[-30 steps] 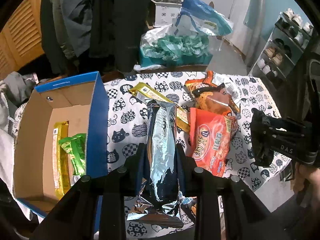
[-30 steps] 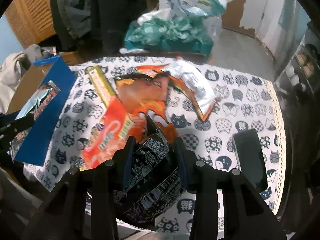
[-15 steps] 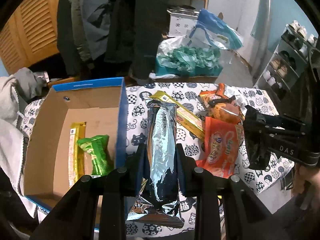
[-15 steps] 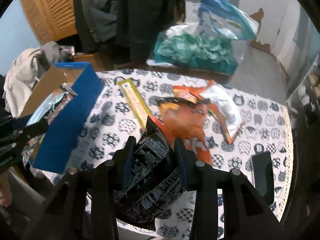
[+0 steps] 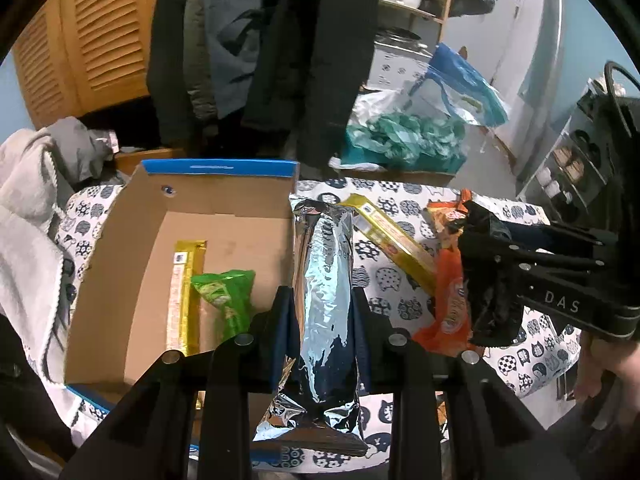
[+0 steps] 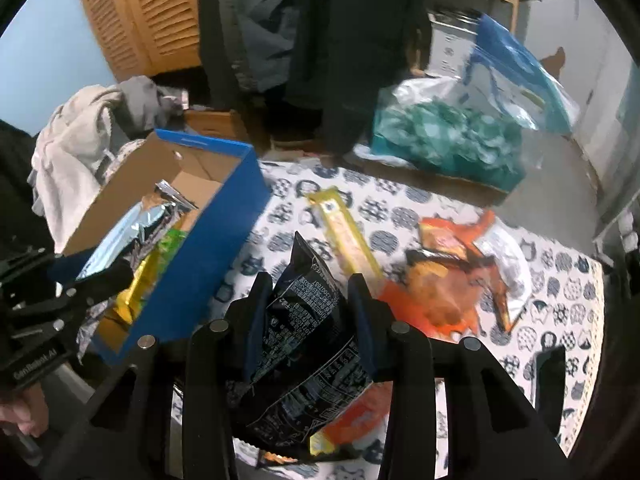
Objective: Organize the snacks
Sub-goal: 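Carry silver bar and black packet into the box and release both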
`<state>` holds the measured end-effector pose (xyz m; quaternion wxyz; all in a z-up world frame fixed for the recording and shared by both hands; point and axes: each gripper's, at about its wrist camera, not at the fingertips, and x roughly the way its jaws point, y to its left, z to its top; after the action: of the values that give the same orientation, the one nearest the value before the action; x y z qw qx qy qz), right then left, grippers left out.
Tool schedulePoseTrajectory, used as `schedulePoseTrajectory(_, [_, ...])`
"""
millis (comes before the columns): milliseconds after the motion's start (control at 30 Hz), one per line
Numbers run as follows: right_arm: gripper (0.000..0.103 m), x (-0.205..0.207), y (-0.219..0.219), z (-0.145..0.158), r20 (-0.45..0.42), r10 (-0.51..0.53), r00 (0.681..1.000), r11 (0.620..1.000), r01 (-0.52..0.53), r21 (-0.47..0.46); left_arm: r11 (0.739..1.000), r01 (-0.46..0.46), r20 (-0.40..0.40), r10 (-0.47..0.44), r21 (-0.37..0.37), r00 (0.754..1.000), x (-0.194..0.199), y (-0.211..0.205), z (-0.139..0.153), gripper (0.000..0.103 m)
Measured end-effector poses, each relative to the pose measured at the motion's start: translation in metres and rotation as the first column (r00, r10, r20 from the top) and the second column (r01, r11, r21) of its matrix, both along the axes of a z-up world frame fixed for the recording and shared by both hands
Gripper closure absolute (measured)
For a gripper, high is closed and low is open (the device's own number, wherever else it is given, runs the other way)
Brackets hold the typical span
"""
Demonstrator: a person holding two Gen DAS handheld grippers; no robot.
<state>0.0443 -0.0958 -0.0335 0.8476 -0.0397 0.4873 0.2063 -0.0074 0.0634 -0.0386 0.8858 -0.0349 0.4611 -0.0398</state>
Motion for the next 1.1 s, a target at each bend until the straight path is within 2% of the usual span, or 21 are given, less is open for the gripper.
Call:
schedulePoseTrajectory(567, [0.065,0.015,0.098,0.008,0.006,0.134,0.991,0.99,-0.134,0.031,0.988,-0.143,-0.008,0.143,-0.057,0.99,-0.006,0.074,-0.002,0.074])
schedulePoseTrajectory(1100, [0.065,0.025,0.172,-0.015,-0.042,0.227,0.973,0.974,-0.226,0.031,0.963,-0.263,-0.047,0.261,-0.059,0.964,-0.007,0.131,-0.02,0.074])
